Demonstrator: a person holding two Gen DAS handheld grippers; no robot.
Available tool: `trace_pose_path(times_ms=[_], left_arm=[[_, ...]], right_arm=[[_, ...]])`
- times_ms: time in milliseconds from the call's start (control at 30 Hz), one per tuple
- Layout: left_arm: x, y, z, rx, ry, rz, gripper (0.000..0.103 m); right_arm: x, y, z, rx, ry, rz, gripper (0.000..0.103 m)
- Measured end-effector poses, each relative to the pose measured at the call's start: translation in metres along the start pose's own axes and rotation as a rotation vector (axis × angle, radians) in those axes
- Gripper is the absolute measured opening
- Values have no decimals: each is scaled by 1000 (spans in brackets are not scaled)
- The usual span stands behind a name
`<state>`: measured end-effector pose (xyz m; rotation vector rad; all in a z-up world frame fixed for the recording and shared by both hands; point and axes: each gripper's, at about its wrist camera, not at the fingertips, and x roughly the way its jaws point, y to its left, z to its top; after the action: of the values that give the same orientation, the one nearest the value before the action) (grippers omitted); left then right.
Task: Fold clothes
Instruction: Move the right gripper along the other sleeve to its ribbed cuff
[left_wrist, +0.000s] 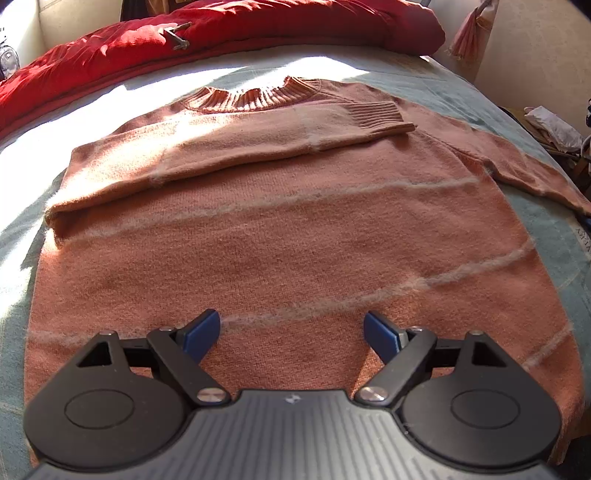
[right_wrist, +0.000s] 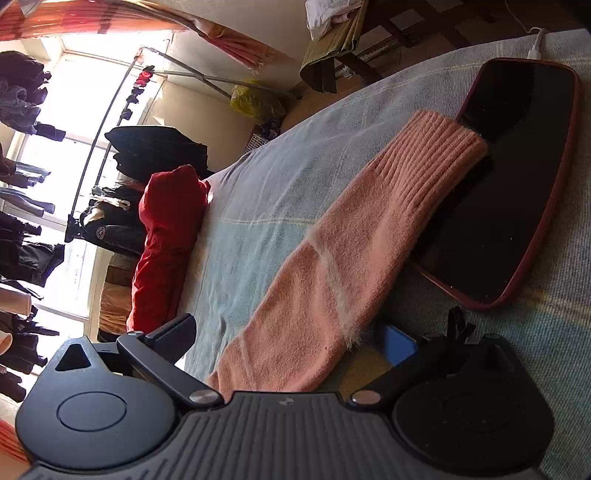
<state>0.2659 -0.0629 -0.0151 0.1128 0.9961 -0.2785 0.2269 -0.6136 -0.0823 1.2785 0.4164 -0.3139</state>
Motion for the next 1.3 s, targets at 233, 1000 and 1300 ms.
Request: trace_pose_path(times_ms=[233,1000,1300], left_arm=[[4,-5,5,12,9,2,85],[10,-3,6,15,3,-25,85],[14,0,5,15,-7,-43,85]], right_arm=[[24,9,9,-5,-39,28,103],[33,2,-6,0,-151,110,99],[32,-32,-18,51,-200,-29,5]])
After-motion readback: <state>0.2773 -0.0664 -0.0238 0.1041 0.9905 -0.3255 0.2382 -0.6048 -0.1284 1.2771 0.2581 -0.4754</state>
